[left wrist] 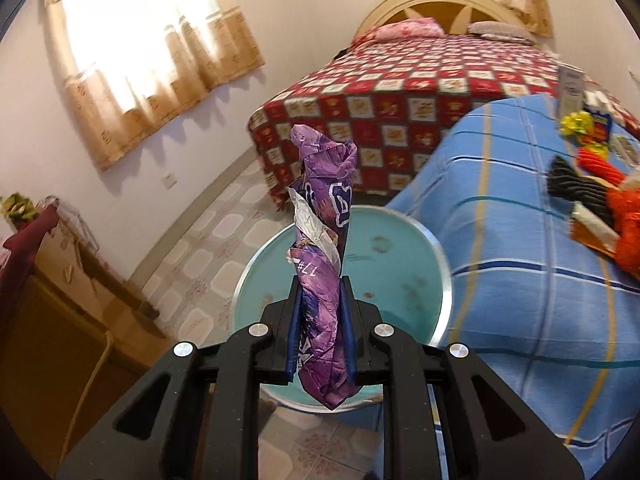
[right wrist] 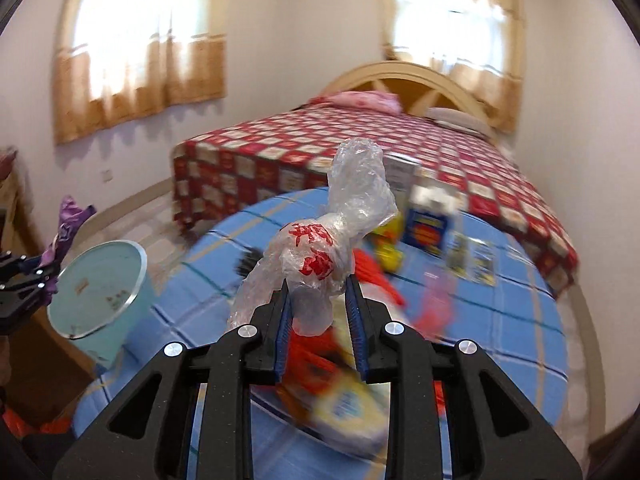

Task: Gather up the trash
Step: 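Carry the purple wrapper with the left tool while the right tool carries the clear bag to the bin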

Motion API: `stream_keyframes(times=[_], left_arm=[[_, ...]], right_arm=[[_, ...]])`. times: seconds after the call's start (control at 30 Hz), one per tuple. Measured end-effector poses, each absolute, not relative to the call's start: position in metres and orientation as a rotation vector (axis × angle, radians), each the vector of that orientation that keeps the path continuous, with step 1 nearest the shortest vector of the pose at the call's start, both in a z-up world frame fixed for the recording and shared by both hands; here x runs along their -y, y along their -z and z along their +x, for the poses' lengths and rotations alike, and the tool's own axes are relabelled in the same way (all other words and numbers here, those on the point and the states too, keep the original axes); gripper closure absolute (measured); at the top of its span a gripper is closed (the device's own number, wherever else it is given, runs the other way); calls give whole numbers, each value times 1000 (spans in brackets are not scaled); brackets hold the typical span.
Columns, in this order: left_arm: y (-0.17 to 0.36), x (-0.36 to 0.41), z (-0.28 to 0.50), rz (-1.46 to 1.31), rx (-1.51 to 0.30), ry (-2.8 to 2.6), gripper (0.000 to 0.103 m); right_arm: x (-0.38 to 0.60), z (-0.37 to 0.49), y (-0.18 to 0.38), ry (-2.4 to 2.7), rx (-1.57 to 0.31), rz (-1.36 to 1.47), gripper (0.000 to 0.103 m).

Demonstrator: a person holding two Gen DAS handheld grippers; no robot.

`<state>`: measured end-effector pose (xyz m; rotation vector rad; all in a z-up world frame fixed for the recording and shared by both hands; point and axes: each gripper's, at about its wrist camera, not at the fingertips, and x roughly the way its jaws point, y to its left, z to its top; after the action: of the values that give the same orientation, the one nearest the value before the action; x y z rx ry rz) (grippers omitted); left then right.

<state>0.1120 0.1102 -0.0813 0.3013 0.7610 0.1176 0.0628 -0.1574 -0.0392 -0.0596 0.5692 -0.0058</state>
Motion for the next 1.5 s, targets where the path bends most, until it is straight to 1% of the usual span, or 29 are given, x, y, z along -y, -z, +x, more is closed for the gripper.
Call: stream_keyframes(times=[0.37, 0.77, 1.1, 1.5], left_arm=[[91, -154, 126, 317, -805, -213, 85], [100, -188, 137, 323, -835, -283, 85], [99, -194, 141, 311, -838, -295, 85], [100, -193, 141, 304, -836, -291, 84]], right_arm=[[60, 136, 60, -193, -640, -160, 77], [-12, 172, 82, -298, -690, -244, 77], [-47, 179, 92, -346, -709, -296, 77], [-57, 178, 93, -366, -710, -317, 76]])
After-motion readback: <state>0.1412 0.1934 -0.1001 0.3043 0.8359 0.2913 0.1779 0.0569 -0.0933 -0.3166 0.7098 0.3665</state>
